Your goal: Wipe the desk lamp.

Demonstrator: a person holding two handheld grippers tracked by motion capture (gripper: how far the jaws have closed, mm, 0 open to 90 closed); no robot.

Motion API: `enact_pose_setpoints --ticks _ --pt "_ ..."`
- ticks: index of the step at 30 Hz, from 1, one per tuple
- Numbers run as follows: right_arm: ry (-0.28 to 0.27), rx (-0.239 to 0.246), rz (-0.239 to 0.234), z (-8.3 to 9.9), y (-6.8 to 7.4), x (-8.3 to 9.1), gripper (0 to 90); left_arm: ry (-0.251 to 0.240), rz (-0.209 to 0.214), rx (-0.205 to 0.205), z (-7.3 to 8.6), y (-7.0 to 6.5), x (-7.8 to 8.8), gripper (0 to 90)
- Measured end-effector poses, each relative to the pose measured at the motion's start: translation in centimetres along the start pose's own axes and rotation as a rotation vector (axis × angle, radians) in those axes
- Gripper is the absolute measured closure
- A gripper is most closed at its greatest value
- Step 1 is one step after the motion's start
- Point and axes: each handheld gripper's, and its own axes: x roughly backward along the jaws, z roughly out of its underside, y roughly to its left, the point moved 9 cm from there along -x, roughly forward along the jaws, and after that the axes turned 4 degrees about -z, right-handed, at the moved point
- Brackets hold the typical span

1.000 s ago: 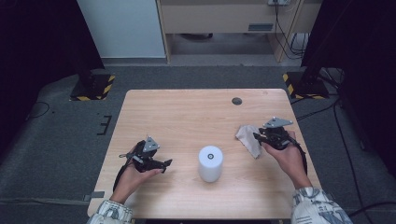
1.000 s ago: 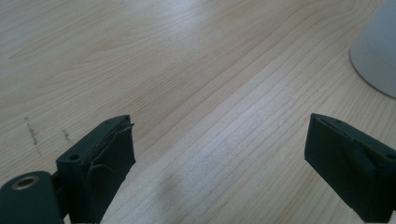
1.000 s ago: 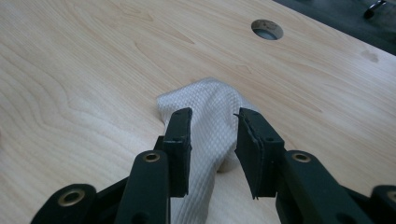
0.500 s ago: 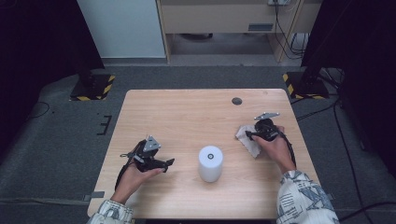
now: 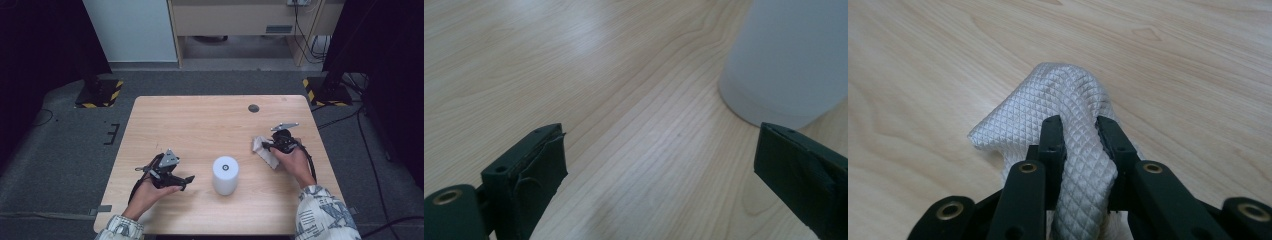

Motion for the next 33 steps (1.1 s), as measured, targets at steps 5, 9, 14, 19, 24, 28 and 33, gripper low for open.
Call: enact_pose_setpoints --ticks 5,9,14,19,24,28,33 --pt "-0.059 0.010 -0.076 -1.1 2.6 2.7 75.5 -0.012 0.040 -0.020 -0.6 -1.8 -0.3 4.9" --pt "-0.099 0.024 -0.119 -1.9 4.9 4.7 75.4 -0.040 0.075 -0.070 -1.6 -4.0 -0.5 4.1" --pt "-0.130 0.035 -0.173 -2.8 7.4 6.7 75.4 -0.077 0.092 -0.094 -2.4 -5.2 -0.8 3.1" --pt "-0.147 0.052 -0.203 -3.2 9.4 7.8 75.3 -0.132 0.106 -0.118 -3.5 -6.3 -1.6 2.3" --pt "-0.145 0.077 -0.241 -3.9 11.6 8.8 75.3 -0.167 0.136 -0.100 -4.4 -7.7 -1.9 2.0" --pt "-0.136 0.099 -0.257 -4.4 12.9 8.8 75.4 -0.181 0.140 -0.095 -5.0 -8.7 -2.8 2.1" --pt "-0.103 0.134 -0.277 -4.7 14.6 7.5 75.3 -0.202 0.135 -0.102 -5.6 -9.3 -3.7 2.8"
